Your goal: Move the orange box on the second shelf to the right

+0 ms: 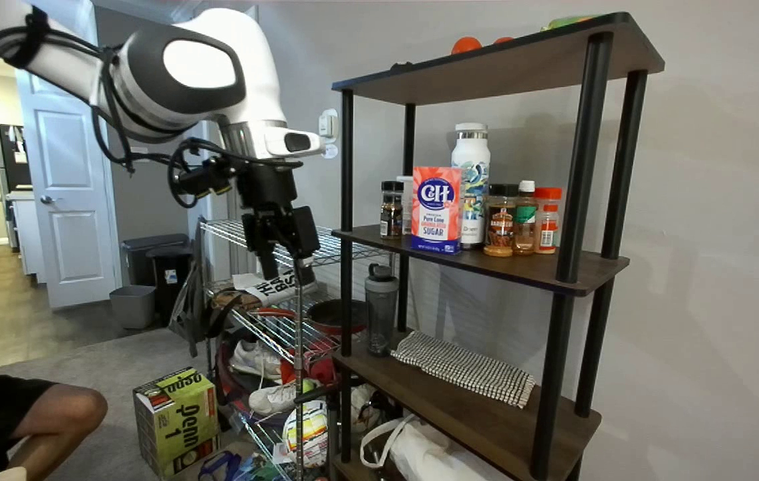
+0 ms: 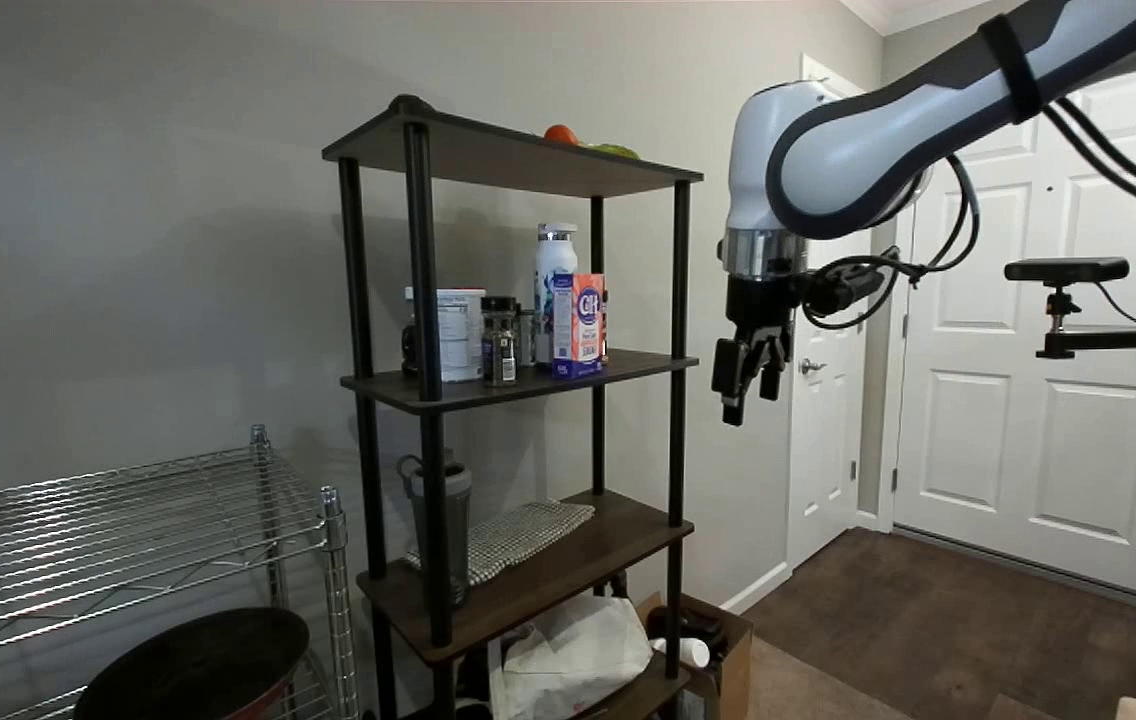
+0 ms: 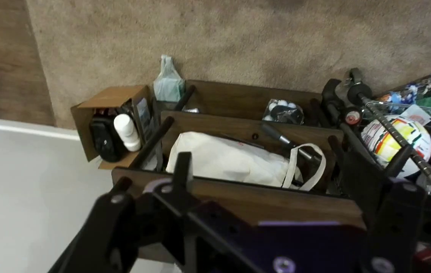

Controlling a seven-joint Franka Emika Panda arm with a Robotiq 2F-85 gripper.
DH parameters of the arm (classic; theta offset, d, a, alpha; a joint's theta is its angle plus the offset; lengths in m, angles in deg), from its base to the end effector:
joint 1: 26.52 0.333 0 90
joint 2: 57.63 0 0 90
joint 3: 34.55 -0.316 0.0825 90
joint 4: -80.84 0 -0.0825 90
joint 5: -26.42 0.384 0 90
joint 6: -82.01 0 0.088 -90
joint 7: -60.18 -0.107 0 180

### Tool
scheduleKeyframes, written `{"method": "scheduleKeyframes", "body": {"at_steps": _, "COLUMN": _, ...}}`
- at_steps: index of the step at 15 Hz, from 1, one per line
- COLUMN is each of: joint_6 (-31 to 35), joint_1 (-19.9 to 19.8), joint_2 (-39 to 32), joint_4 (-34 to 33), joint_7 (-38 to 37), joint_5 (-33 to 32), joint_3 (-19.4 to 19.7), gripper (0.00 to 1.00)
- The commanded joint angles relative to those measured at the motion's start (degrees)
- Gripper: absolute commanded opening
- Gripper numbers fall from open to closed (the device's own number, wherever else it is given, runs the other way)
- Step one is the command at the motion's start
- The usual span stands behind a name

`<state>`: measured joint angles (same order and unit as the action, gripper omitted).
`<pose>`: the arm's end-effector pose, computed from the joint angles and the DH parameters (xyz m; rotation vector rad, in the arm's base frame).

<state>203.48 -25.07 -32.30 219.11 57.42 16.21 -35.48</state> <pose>0.4283 0.0102 0.4881 2.9719 0.1103 0.2318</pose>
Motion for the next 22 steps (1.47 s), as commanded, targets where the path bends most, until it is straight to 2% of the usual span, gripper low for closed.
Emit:
{"method": "scheduleKeyframes", "body": {"at_steps": 1, "joint_6": 7.27, "joint_1": -2.13, "joint_2": -5.06, "joint_4": -3.44, "joint_7": -0.99, "joint_5": -7.98, "joint_3": -2.64, "gripper": 1.0}}
{"method": "scheduleKeyframes", "body": {"at_steps": 4, "joint_6": 15.04, "joint_1": -3.97, "joint_2": -6.98, "joint_4": -4.03, "joint_7": -6.83, "joint_5": -13.93, "joint_3": -3.69, "gripper": 1.0}}
{"method": "scheduleKeyframes", "body": {"at_steps": 6, "joint_6": 19.19, "joint_1": -6.03, "joint_2": -8.3, "joint_4": -4.62, "joint_7": -15.21, "joint_5": -16.89, "joint_3": -4.9, "gripper": 1.0}}
{"method": "scheduleKeyframes", "body": {"at_steps": 10, "joint_6": 23.13, "joint_1": -8.95, "joint_2": -9.76, "joint_4": -5.45, "joint_7": -26.9, "joint_5": -22.35, "joint_3": -6.89, "gripper": 1.0}}
{"method": "scheduleKeyframes", "body": {"at_steps": 12, "joint_6": 22.53, "joint_1": -10.2, "joint_2": -10.61, "joint_4": -6.22, "joint_7": -32.88, "joint_5": -25.13, "joint_3": -8.06, "gripper": 1.0}}
{"method": "scheduleKeyframes", "body": {"at_steps": 13, "joint_6": 21.82, "joint_1": -8.35, "joint_2": -9.29, "joint_4": -5.18, "joint_7": -27.53, "joint_5": -22.12, "joint_3": -6.41, "gripper": 1.0}}
{"method": "scheduleKeyframes", "body": {"at_steps": 15, "joint_6": 21.81, "joint_1": -8.68, "joint_2": -9.88, "joint_4": -5.59, "joint_7": -30.38, "joint_5": -23.3, "joint_3": -6.79, "gripper": 1.0}}
{"method": "scheduleKeyframes", "body": {"at_steps": 20, "joint_6": 21.79, "joint_1": -8.75, "joint_2": -10.18, "joint_4": -5.85, "joint_7": -30.77, "joint_5": -23.4, "joint_3": -6.82, "gripper": 1.0}}
{"method": "scheduleKeyframes", "body": {"at_steps": 21, "joint_6": 22.28, "joint_1": -10.2, "joint_2": -9.96, "joint_4": -6.09, "joint_7": -34.91, "joint_5": -27.38, "joint_3": -7.87, "gripper": 1.0}}
{"method": "scheduleKeyframes", "body": {"at_steps": 22, "joint_6": 23.27, "joint_1": -10.38, "joint_2": -10.36, "joint_4": -6.32, "joint_7": -37.96, "joint_5": -28.49, "joint_3": -8.31, "gripper": 1.0}}
